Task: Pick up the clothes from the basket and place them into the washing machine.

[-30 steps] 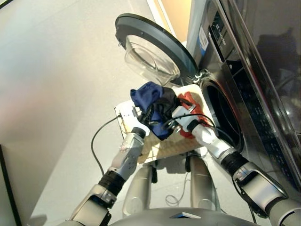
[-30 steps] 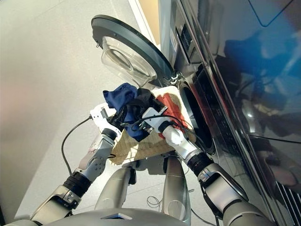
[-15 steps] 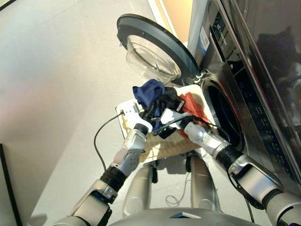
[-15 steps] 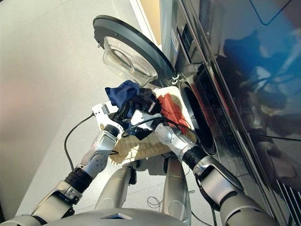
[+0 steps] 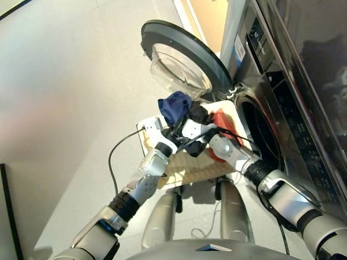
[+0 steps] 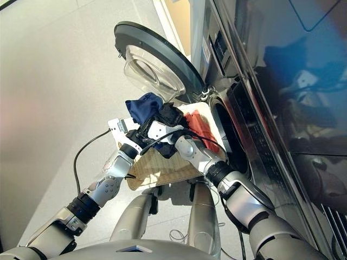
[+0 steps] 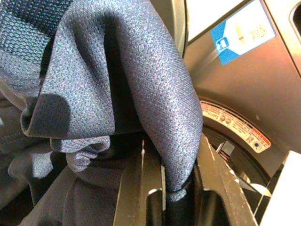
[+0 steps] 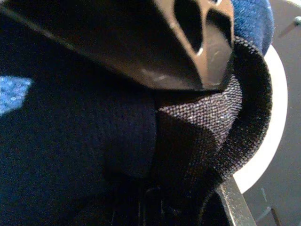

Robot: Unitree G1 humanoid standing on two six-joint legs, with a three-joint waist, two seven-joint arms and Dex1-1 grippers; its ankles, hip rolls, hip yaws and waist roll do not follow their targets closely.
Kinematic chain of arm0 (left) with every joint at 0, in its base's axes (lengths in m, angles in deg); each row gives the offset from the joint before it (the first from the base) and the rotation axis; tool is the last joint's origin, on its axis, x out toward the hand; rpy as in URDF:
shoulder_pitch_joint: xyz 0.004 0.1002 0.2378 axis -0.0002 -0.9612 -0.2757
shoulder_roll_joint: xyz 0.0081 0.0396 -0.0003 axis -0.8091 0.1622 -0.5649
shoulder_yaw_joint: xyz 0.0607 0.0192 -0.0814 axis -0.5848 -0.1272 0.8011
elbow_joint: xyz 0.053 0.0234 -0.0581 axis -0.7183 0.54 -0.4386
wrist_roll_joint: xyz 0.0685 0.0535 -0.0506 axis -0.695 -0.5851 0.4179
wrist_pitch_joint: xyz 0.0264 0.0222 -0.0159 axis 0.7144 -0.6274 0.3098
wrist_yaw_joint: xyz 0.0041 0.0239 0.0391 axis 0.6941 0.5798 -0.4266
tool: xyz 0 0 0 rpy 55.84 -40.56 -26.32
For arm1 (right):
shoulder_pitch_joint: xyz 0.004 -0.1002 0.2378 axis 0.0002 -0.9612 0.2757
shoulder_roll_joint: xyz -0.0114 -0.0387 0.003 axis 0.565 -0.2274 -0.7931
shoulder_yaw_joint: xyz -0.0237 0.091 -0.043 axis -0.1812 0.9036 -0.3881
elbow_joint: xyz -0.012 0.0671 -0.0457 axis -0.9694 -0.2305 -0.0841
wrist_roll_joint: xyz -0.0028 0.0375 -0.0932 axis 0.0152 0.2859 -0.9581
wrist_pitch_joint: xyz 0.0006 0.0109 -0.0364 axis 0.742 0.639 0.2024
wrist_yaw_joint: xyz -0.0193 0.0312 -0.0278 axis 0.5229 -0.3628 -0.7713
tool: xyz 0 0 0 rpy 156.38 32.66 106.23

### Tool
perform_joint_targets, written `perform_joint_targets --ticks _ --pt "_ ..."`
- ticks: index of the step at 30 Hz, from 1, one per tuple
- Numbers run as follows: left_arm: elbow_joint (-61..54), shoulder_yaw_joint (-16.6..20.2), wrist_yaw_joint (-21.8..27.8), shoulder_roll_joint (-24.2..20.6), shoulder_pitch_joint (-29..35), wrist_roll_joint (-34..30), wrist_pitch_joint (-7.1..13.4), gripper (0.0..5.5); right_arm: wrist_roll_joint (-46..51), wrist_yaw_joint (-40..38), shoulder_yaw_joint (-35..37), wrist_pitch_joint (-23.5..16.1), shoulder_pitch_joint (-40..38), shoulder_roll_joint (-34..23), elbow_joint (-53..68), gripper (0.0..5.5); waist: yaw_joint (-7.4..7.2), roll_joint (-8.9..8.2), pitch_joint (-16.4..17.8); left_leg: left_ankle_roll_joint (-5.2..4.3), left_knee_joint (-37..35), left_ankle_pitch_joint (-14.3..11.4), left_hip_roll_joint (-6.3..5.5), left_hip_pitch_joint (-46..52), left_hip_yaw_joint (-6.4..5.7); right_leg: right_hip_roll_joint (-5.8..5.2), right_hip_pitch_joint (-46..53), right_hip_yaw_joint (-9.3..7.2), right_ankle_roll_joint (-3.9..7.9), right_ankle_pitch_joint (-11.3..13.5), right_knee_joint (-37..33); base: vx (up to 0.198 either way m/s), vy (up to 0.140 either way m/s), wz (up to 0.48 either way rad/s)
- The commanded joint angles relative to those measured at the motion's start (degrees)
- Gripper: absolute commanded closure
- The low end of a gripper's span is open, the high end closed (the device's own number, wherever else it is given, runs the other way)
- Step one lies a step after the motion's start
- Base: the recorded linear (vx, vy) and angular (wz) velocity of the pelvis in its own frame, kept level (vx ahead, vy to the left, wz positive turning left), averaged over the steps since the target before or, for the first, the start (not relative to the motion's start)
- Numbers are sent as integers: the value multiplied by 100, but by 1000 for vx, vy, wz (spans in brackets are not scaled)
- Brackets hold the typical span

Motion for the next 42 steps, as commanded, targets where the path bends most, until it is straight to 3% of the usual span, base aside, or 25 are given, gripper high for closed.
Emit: perform_joint_targets --ticks 1,2,3,6,7,8,9,18,27,30,31,36,40,42 --pt "-818 -375 560 108 427 -91 165 470 296 -46 131 -281 168 591 115 550 18 -144 35 74 499 -408 -74 36 -80 -96 792 112 598 -23 -835 0 0 0" --pt "-830 -330 539 103 384 -118 184 313 360 -82 236 -290 46 584 135 550 11 -145 31 72 496 -406 -70 42 -73 -99 790 118 601 -20 -836 0 0 0" --pt "-848 -293 522 89 351 -142 199 0 386 -114 306 -291 -46 556 195 550 0 -140 31 73 491 -405 -72 46 -71 -96 791 124 603 -17 -837 0 0 0" --pt "-872 -105 452 56 244 -198 252 0 504 -227 607 -319 -413 368 416 550 -46 -139 37 72 462 -395 -76 62 -48 -104 796 125 611 -1 -870 0 0 0" --pt "-883 -64 444 48 225 -213 262 123 478 -269 669 -320 -498 315 476 550 -61 -136 39 68 446 -393 -78 70 -46 -101 797 129 615 -2 -877 0 0 0" --pt "-882 -34 437 51 211 -209 273 168 500 -294 747 -333 -585 281 522 550 -75 -135 41 68 440 -389 -78 67 -34 -103 792 135 617 3 -881 0 0 0" --pt "-899 31 403 42 179 -218 305 0 531 -389 939 -347 -794 189 637 550 -106 -135 49 67 436 -388 -84 71 -15 -105 787 139 621 13 -888 0 0 0" --pt "-870 322 281 20 -96 -220 382 0 425 -628 1434 -332 -1403 -91 900 550 -182 -129 74 74 399 -385 -91 93 58 -97 781 186 647 62 -955 0 0 0" --pt "512 1430 -1039 444 -280 -1053 1034 0 954 -1919 2449 -211 -1478 464 1 550 -195 -124 174 71 467 -360 -93 -123 39 -115 576 165 627 85 -914 0 0 0" --pt "854 1570 -1315 545 -159 -1229 1158 0 1371 -2245 2675 -287 -1291 614 -219 550 -184 -101 227 62 440 -332 -101 -188 8 -137 502 136 623 96 -911 0 0 0" --pt "1199 1732 -1596 617 -104 -1448 1251 0 1497 -2551 2816 -297 -1076 703 -333 550 -160 -52 293 54 384 -299 -116 -261 8 -173 357 121 628 117 -875 0 0 0" --pt "1886 1847 -1836 703 5 -1807 1247 0 2086 -3228 3400 -395 -242 760 -796 550 -51 106 402 50 379 -245 -157 -686 -25 -235 -117 113 620 133 -764 -13 44 53" --pt "2291 1674 -1918 462 -42 -2555 1094 0 2583 -3798 4160 -466 834 339 -1534 550 120 276 392 55 432 -258 -193 -1162 -38 -310 -694 170 625 109 -566 10 73 94" --pt "2501 1638 -1868 417 -28 -2553 1030 0 2947 -3929 4399 -528 1374 28 -1854 550 186 329 368 59 494 -279 -208 -1433 -1 -348 -997 210 628 101 -467 14 40 53"
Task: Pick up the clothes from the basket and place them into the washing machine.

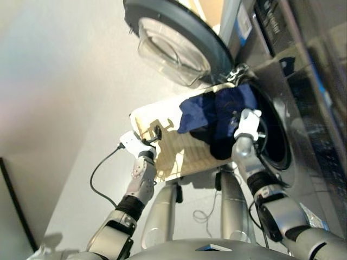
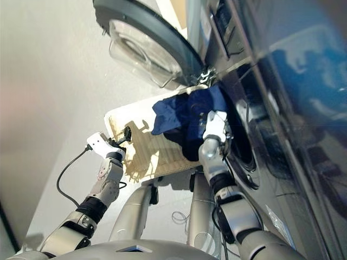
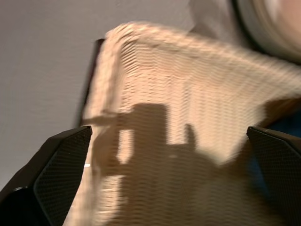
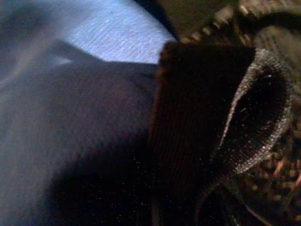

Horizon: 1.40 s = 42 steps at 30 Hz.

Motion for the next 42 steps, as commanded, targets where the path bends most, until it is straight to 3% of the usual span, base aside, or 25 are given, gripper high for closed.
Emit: perform_joint_targets --ticks 1,9,16,18,26,29,31,32,33,34,36,37,38,42 --pt "-59 24 -42 -383 117 -364 134 0 521 -505 220 -535 817 -475 -26 550 25 78 13 -17 596 -446 -92 -335 -82 -258 124 92 579 -132 -308 23 50 93" --pt "353 -47 -95 -324 300 -331 24 0 1377 -1172 655 -712 1978 -1778 -773 550 123 177 -131 40 1179 -673 -71 -1223 -79 -318 -860 288 569 -352 364 12 9 26" --pt "459 5 -63 -324 307 -162 -54 0 1967 -1371 905 -751 1849 -2881 -1195 550 23 113 -237 51 1417 -820 14 -1508 -53 -278 -1198 393 579 -438 599 8 -1 12" --pt "478 52 -60 -325 273 -115 -73 0 2044 -1389 983 -726 1580 -3267 -1258 550 -67 79 -240 47 1412 -835 36 -1527 -41 -262 -1242 414 585 -437 592 0 0 0" --pt "510 121 -118 -281 260 -171 -33 0 2028 -1605 1427 -924 786 -3496 -950 550 -234 17 -234 15 1456 -858 53 -1573 -38 -185 -1330 469 562 -425 652 0 0 0" --pt "448 175 -101 -319 215 -227 1 0 1589 -1878 1467 -1026 725 -3741 -278 550 -254 22 -240 1 1390 -818 50 -1573 -48 -184 -1360 487 573 -387 592 0 0 0" --pt "457 176 -116 -352 248 -268 62 0 1540 -1718 1350 -1069 858 -3882 -180 550 -196 40 -279 -32 1349 -900 69 -1507 -127 -175 -1315 538 621 -494 586 40 -15 -27" --pt "505 167 -115 -347 289 -281 91 0 1660 -1405 1195 -1107 951 -3881 -173 550 -205 18 -223 -20 1373 -764 76 -1563 -68 -206 -1347 486 577 -339 571 0 0 0" --pt "573 186 -102 -356 342 -271 102 0 1890 -1018 1093 -1160 1002 -3782 -212 306 -204 -3 -208 -27 1380 -762 88 -1548 -61 -190 -1331 486 575 -320 575 0 0 0" --pt "682 223 -75 -365 378 -262 95 0 2053 -541 876 -1092 989 -3662 -242 0 -192 -27 -230 -55 1385 -896 118 -1472 -100 -137 -1264 531 608 -452 611 60 -46 -29" --pt "805 301 21 -326 431 -186 52 0 2465 464 448 -1141 791 -3236 14 0 -237 -101 -182 -71 1409 -896 158 -1440 -65 -94 -1183 509 594 -401 553 -46 -60 -71" --pt "814 329 53 -314 453 -159 38 0 2502 749 226 -1183 686 -2981 230 0 -263 -144 -129 -52 1430 -752 158 -1490 -18 -99 -1187 463 542 -228 485 -36 -85 -178" --pt "791 347 98 -321 448 -173 10 0 2658 1082 187 -1220 568 -2831 346 0 -262 -149 -154 -86 1430 -908 190 -1391 -84 -58 -1075 477 578 -386 491 -29 -78 -218" --pt "812 382 320 -315 486 -159 0 0 2891 2006 -203 -1264 191 -1978 641 0 -280 -207 -126 -134 1354 -835 210 -1268 -136 -31 -856 385 558 -318 331 -1 -79 -158"
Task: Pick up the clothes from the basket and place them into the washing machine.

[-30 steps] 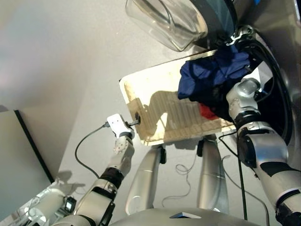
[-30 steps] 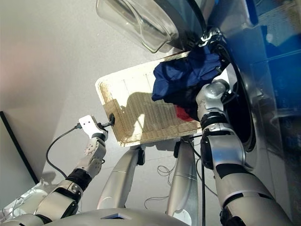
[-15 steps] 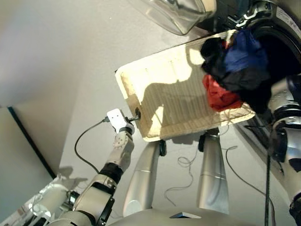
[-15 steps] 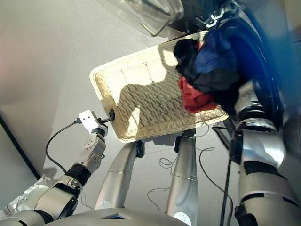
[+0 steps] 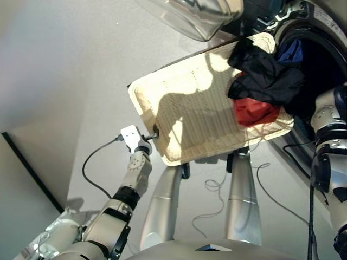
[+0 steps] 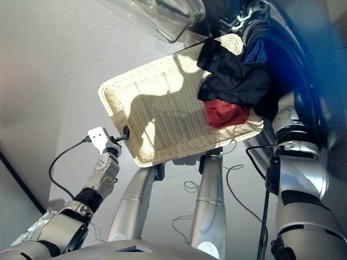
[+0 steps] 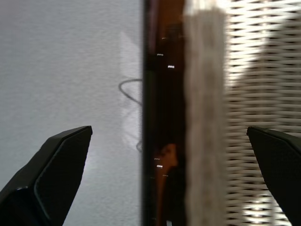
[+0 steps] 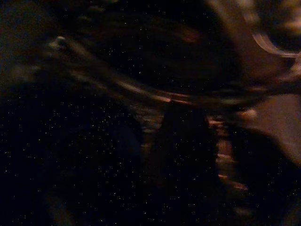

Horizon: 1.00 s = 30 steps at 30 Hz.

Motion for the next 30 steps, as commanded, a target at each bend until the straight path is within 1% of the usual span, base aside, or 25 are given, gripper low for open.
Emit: perform_joint_targets --ticks 1,2,3,4,5,6,8,9,10,12,13,14,15,16,17,20,23,24,26,27,29,30 --pt "185 185 237 -59 -58 10 154 0 181 896 -406 -328 -470 32 262 0 47 130 -283 -606 -91 -194 528 448 -614 180 546 -425 39 -470 51 -22 -70 -75" --pt "224 204 292 -39 -53 32 170 0 28 1046 -633 -256 -549 190 326 0 41 108 -277 -622 -156 -150 532 497 -621 186 619 -451 33 -434 -30 -21 -64 -78" --pt "261 212 304 -42 -43 7 165 0 -26 1107 -662 -208 -589 240 303 0 34 93 -273 -632 -206 -129 530 539 -621 189 668 -470 36 -416 -87 -20 -63 -48" --pt "319 226 360 -43 -37 -12 161 0 -169 1263 -837 -112 -614 313 239 0 39 67 -259 -645 -257 -90 534 580 -627 189 724 -496 33 -388 -140 -17 -56 -6" --pt "368 237 386 -39 -31 -10 164 0 -200 1269 -883 -97 -655 407 271 0 38 44 -255 -654 -318 -64 532 632 -635 200 786 -518 34 -364 -205 -20 -75 14" --pt "469 254 434 -33 -12 -35 153 0 -276 1516 -1077 7 -758 608 198 0 52 0 -242 -674 -430 -4 529 727 -640 202 897 -557 41 -313 -323 -10 -52 23" --pt "532 259 465 -23 6 -36 151 0 -305 1602 -1149 56 -810 695 179 0 43 -26 -222 -682 -502 36 523 788 -652 212 985 -580 40 -289 -392 -3 -28 14" --pt "626 260 497 -22 41 -70 139 0 -341 1812 -1340 155 -883 879 83 0 51 -67 -211 -702 -570 83 519 862 -659 230 1088 -624 38 -257 -484 0 0 0" --pt "629 265 500 -24 41 -69 140 0 -338 1816 -1343 154 -880 882 80 0 44 -66 -200 -702 -580 88 518 879 -662 230 1106 -628 38 -254 -494 0 0 0" --pt "755 281 526 -26 78 -146 126 0 -655 1963 -1680 277 -1017 1080 27 0 50 -133 -186 -731 -705 159 511 1010 -678 250 1254 -673 44 -190 -651 0 0 0" --pt "756 283 527 -27 79 -146 127 0 -655 1963 -1681 277 -1015 1081 27 0 47 -133 -181 -732 -709 161 511 1017 -679 249 1261 -674 44 -189 -654 -96 -24 4" --pt "809 279 530 -25 113 -177 121 0 -773 2050 -1838 326 -1046 1165 22 0 25 -183 -158 -713 -768 354 472 984 -659 210 1255 -699 20 -7 -753 -93 -11 2" --pt "862 296 562 -24 143 -215 121 0 -1037 2200 -2103 428 -1119 1224 -5 0 25 -221 -154 -726 -852 400 465 1055 -668 216 1365 -729 32 31 -878 -93 -11 8" --pt "863 297 562 -24 143 -215 121 0 -1037 2200 -2104 428 -1118 1224 -5 0 24 -221 -151 -726 -855 401 465 1059 -669 216 1369 -730 32 31 -880 0 0 0" --pt "863 305 589 -20 149 -222 131 0 -1279 2265 -2301 474 -1164 1270 20 0 28 -251 -145 -739 -892 433 463 1095 -673 221 1423 -745 36 48 -939 0 0 0" --pt "840 318 680 31 159 -83 150 0 -1548 2355 -2549 592 -1242 1401 -96 0 51 -301 -142 -758 -978 479 462 1187 -696 228 1509 -773 42 61 -1004 0 0 0" --pt "809 283 717 80 182 -4 155 0 -2093 2313 -2829 704 -1265 1520 -202 0 54 -344 -122 -767 -1046 511 451 1267 -708 230 1606 -796 46 69 -1063 0 0 0" --pt "831 222 699 97 247 -17 158 0 -2389 2246 -2916 787 -1209 1608 -463 0 73 -355 -108 -766 -1086 523 444 1283 -717 239 1607 -797 51 79 -1098 0 0 0" --pt "817 205 679 105 277 -17 166 0 -2560 2172 -2937 839 -1163 1628 -570 0 86 -361 -95 -763 -1092 532 432 1280 -724 240 1596 -801 50 85 -1097 0 0 0" --pt "786 124 636 107 330 -26 167 0 -2882 1939 -2907 969 -1025 1679 -999 0 111 -345 -88 -758 -1114 542 439 1268 -730 236 1573 -793 48 76 -1086 0 0 0" --pt "731 93 595 94 366 -34 171 0 -3024 1795 -2871 1036 -931 1682 -1177 0 126 -331 -76 -751 -1113 542 444 1249 -730 236 1545 -796 46 68 -1065 0 0 0" --pt "616 15 545 56 403 -31 170 0 -3263 1651 -2846 1155 -778 1688 -1482 0 172 -283 -49 -740 -1105 537 444 1211 -737 231 1486 -800 45 46 -1017 0 0 0"
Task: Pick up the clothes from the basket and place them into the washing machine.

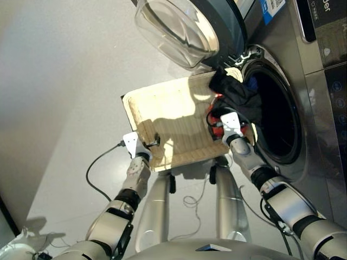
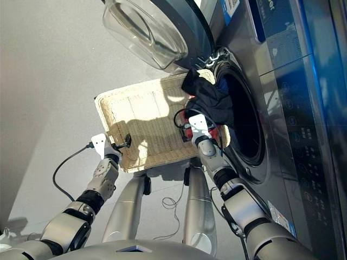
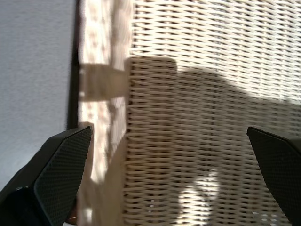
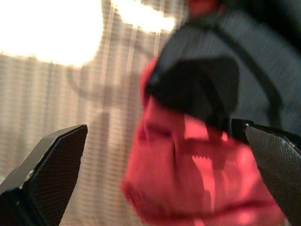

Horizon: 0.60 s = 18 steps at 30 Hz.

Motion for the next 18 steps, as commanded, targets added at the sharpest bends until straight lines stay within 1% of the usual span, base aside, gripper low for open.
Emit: perform_joint_targets --ticks 1,2,4,5,6,8,9,10,12,14,15,16,17,18 --pt "-297 -35 -119 -219 338 -19 206 0 -670 -434 12 155 638 7 -492 0 157 70 222 -286 154 -143 159 -17 -142 16 270 -54 462 -109 -361 0 0 0" --pt "-298 -35 -120 -219 338 -20 206 0 -670 -434 12 154 638 8 -493 0 157 70 220 -286 156 -144 159 -20 -142 16 268 -54 462 -110 -360 0 0 0" --pt "-558 -78 -127 -300 347 70 221 0 -813 -526 38 257 922 -144 -765 0 244 152 271 -262 251 -173 152 -204 -168 7 61 -62 450 -158 -209 40 -5 15" --pt "-623 -130 -129 -290 346 68 207 0 -937 -556 10 290 1022 -199 -884 0 308 207 288 -274 312 -345 197 -195 -202 36 48 -62 472 -345 -83 81 -7 40" --pt "-669 -144 -132 -309 372 118 204 0 -943 -580 32 329 1169 -279 -996 0 342 244 306 -258 380 -364 200 -286 -216 33 -40 -62 463 -384 9 86 -9 43" --pt "-811 -191 -142 -328 414 147 190 0 -1007 -576 21 409 1490 -466 -1247 0 435 313 344 -234 527 -404 203 -469 -250 0 -242 -66 458 -452 200 0 0 0" --pt "-969 -263 -90 -351 389 172 146 0 -976 -429 23 501 1717 -607 -1518 0 514 383 360 -213 655 -444 209 -618 -288 -29 -401 -70 449 -534 385 0 0 0" --pt "-969 -263 -90 -351 390 172 146 0 -975 -428 23 500 1720 -608 -1521 0 514 383 357 -213 660 -446 209 -625 -288 -29 -408 -70 449 -537 389 0 0 0" --pt "-1091 -311 -26 -393 383 177 78 0 -1155 -242 -119 618 2015 -821 -1800 0 619 446 372 -170 846 -494 210 -826 -351 -66 -615 -66 430 -646 650 0 0 0" --pt "-1099 -316 -17 -388 396 169 58 0 -1229 -193 -159 668 2054 -856 -1885 0 630 453 381 -165 909 -499 218 -876 -367 -86 -663 -69 417 -671 736 22 -11 104" --pt "-1075 -348 -7 -389 421 175 20 0 -1377 -155 -229 770 2189 -870 -2061 123 633 455 387 -155 963 -522 216 -899 -374 -83 -699 -63 409 -697 831 52 -15 177" --pt "-1059 -363 -23 -389 439 160 1 0 -1391 -162 -213 821 2227 -884 -2126 324 636 452 389 -149 991 -535 212 -899 -367 -92 -705 -73 405 -717 863 52 -15 138" --pt "-1059 -363 -23 -388 440 159 1 0 -1391 -162 -213 821 2228 -884 -2127 410 636 452 390 -149 993 -536 212 -900 -367 -92 -706 -73 405 -717 864 52 -4 67" --pt "-1045 -387 -39 -385 454 128 -22 0 -1440 -194 -202 845 2213 -883 -2129 550 617 440 385 -145 998 -554 202 -860 -354 -97 -667 -75 405 -719 852 0 0 0"
